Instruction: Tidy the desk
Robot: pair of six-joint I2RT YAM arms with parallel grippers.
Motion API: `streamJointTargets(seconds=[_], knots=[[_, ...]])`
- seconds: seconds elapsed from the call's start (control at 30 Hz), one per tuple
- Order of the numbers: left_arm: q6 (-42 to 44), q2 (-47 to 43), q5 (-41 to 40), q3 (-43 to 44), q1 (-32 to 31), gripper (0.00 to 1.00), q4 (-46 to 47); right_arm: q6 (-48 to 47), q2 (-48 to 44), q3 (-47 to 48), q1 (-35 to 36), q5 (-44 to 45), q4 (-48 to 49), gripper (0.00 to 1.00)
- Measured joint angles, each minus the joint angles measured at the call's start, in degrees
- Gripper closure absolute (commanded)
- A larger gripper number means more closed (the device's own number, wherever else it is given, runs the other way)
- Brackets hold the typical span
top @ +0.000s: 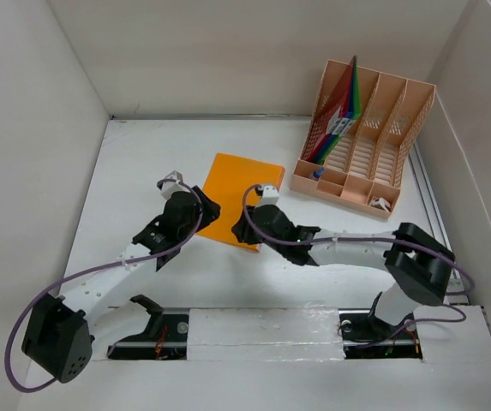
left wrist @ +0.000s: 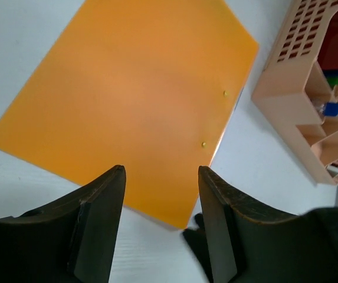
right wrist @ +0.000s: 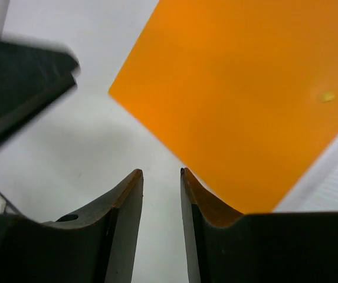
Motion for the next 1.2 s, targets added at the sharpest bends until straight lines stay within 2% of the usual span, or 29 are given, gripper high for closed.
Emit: streamJointTargets(seconds=[0.17,0.37,0.43,0.7,0.87,1.2], knots=[[-2.86,3.56,5.29,-4.52,-2.14,0.51,2.93,-0.02,-6.14,-4.52,-5.81,1.36,-0.13,0.62],[-5.99,5.44,6.54,-6.08,-15.02,0.46,6.38,-0.26,-9.25,-8.72,-11.52,1.33,-0.81,0.62],[-7.17,7.10,6.67,-6.08,-17.27,0.46,8.48,-0.48,-10.47,-9.11,-12.55,1.29,-0.79,0.62],[-11.50,19.71,9.40,-6.08,-18.25,0.49,16.46,-0.85,-19.26,-10.64,-15.13,0.42,-0.66,0.62],[-12.00,20.72,9.16,-6.08,-19.65,0.49,19.23,-0.87,-23.39,-13.44,-16.28,-0.07,-0.70,0.62],[-12.15,25.79,8.22,-6.08,-19.98,0.51,22.16,-0.85,-23.89,-14.95,-16.98,-1.55,-0.72,0.62]])
